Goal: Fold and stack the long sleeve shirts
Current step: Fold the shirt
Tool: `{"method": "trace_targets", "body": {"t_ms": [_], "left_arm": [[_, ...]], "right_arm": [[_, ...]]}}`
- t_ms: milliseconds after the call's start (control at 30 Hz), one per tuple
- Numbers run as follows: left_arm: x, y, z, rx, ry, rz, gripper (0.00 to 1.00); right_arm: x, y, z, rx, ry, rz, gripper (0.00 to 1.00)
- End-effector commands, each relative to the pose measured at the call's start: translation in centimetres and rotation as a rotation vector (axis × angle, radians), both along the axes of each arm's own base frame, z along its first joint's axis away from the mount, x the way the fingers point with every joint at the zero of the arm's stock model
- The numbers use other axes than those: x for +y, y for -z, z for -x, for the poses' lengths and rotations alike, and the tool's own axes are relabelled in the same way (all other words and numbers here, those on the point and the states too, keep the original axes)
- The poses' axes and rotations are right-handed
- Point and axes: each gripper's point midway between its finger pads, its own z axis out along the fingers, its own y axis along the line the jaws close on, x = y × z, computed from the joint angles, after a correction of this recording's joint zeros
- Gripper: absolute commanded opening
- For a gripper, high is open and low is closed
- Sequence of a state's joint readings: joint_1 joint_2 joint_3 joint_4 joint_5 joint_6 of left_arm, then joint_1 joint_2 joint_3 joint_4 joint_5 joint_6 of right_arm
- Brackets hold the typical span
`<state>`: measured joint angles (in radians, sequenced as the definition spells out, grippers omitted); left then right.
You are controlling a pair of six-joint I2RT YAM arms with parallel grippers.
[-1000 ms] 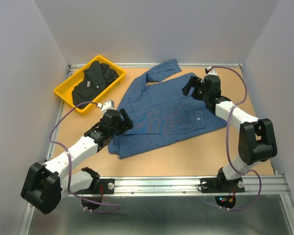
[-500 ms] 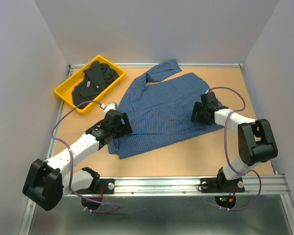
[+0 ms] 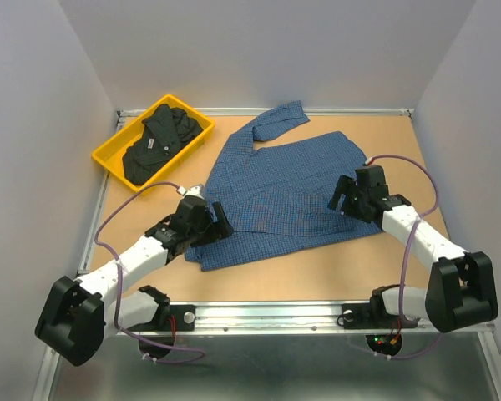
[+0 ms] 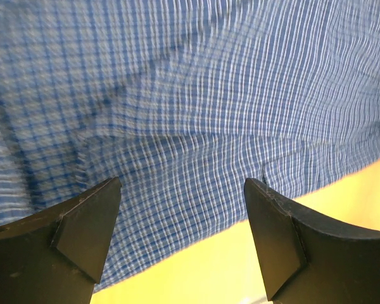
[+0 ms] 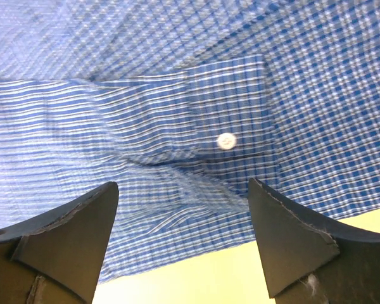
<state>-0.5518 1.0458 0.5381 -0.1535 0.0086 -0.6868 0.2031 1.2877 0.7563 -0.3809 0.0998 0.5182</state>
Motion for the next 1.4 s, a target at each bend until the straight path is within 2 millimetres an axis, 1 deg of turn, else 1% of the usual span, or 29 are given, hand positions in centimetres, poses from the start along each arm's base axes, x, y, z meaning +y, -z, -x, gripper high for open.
{"method": "trace_targets", "body": {"t_ms": [0, 33, 67, 133, 167, 200, 233, 267, 300, 333, 400, 433, 467, 533, 567, 700, 767, 833, 900, 967, 1000, 1100, 1133, 1167, 1233, 1267, 1300, 1333, 1367], "left_arm": [[-2.2, 1.0, 1.6, 0.056, 0.067, 0.102, 0.89], [-2.2, 1.5, 1.8, 0.069, 0.065, 0.1, 0.89], [-2.1, 1.8, 1.9, 0.076, 0.063, 0.102, 0.86], [-1.8, 2.7, 2.4, 0.1, 0.055, 0.093, 0.83], [-1.7, 3.0, 2.5, 0.106, 0.055, 0.089, 0.82], [-1.5, 3.5, 2.9, 0.122, 0.056, 0.082, 0.81], [-1.5, 3.7, 3.1, 0.129, 0.059, 0.081, 0.8], [-1.5, 4.3, 3.5, 0.153, 0.064, 0.074, 0.77], [-1.3, 4.7, 3.6, 0.164, 0.059, 0.07, 0.76], [-1.1, 5.5, 4.1, 0.19, 0.057, 0.057, 0.75], [-0.5, 6.4, 4.6, 0.216, 0.041, 0.036, 0.73], [-0.4, 6.8, 4.7, 0.228, 0.033, 0.028, 0.73], [-0.1, 7.2, 4.9, 0.243, 0.025, 0.012, 0.73], [-0.2, 7.1, 4.9, 0.251, 0.011, 0.024, 0.72], [-0.1, 7.0, 4.9, 0.249, 0.003, 0.024, 0.72], [0.1, 6.8, 4.7, 0.253, -0.023, 0.023, 0.72], [0.2, 6.7, 4.6, 0.253, -0.03, 0.015, 0.72], [0.2, 6.5, 4.6, 0.254, -0.029, 0.009, 0.72], [0.2, 6.3, 4.3, 0.249, -0.03, 0.004, 0.72], [0.3, 6.4, 4.4, 0.254, -0.031, -0.002, 0.72], [0.3, 6.4, 4.4, 0.254, -0.028, -0.005, 0.72], [0.3, 6.4, 4.4, 0.256, -0.029, -0.004, 0.72], [0.2, 6.3, 4.3, 0.254, -0.029, -0.003, 0.72], [0.3, 6.3, 4.3, 0.253, -0.03, -0.004, 0.72], [0.3, 6.4, 4.4, 0.256, -0.027, -0.004, 0.72], [0.3, 6.4, 4.4, 0.256, -0.028, -0.005, 0.72], [0.3, 6.3, 4.3, 0.255, -0.029, -0.006, 0.72], [0.3, 6.2, 4.2, 0.252, -0.029, -0.005, 0.72], [0.5, 6.1, 4.2, 0.25, -0.036, -0.015, 0.72]], "right_arm": [[1.7, -3.2, -1.2, -0.088, -0.032, -0.103, 0.88], [1.8, -3.1, -1.1, -0.084, -0.03, -0.109, 0.88], [3.0, -3.1, -0.7, -0.072, -0.077, -0.163, 0.88], [4.1, -2.7, 0.1, -0.055, -0.112, -0.224, 0.86], [5.0, -3.4, 0.1, -0.086, -0.137, -0.266, 0.85], [6.6, -3.2, 1.3, -0.064, -0.184, -0.354, 0.84], [7.4, -3.6, 1.7, -0.077, -0.208, -0.4, 0.84], [8.3, -4.4, 1.7, -0.108, -0.234, -0.439, 0.84], [9.7, -5.3, 2.6, -0.119, -0.284, -0.482, 0.84], [10.2, -5.4, 3.1, -0.112, -0.283, -0.506, 0.84], [11.4, -5.9, 4.0, -0.114, -0.318, -0.539, 0.84], [11.6, -5.7, 4.3, -0.103, -0.322, -0.547, 0.84], [11.8, -5.1, 4.8, -0.08, -0.324, -0.555, 0.84], [12.0, -4.1, 5.5, -0.033, -0.32, -0.572, 0.84], [11.9, -3.2, 6.1, -0.006, -0.31, -0.575, 0.84], [11.2, -0.5, 7.0, 0.065, -0.265, -0.549, 0.84], [10.8, 1.8, 7.9, 0.136, -0.239, -0.529, 0.84], [10.1, 3.2, 8.1, 0.161, -0.217, -0.49, 0.84], [8.9, 4.5, 8.0, 0.176, -0.169, -0.427, 0.84], [7.9, 5.1, 7.8, 0.176, -0.131, -0.38, 0.84], [6.7, 5.4, 7.6, 0.177, -0.087, -0.334, 0.84], [4.7, 5.5, 7.6, 0.187, -0.028, -0.238, 0.84], [4.0, 4.6, 6.7, 0.145, -0.014, -0.192, 0.84], [3.5, 4.3, 6.9, 0.148, -0.006, -0.165, 0.85], [1.7, 3.2, 6.0, 0.1, 0.033, -0.078, 0.86], [1.0, 3.0, 6.2, 0.108, 0.048, -0.04, 0.86], [-0.2, 2.2, 5.5, 0.079, 0.081, 0.017, 0.86], [-0.7, 1.8, 5.3, 0.073, 0.078, 0.049, 0.86], [-0.8, 0.7, 4.7, 0.053, 0.076, 0.062, 0.86]]}}
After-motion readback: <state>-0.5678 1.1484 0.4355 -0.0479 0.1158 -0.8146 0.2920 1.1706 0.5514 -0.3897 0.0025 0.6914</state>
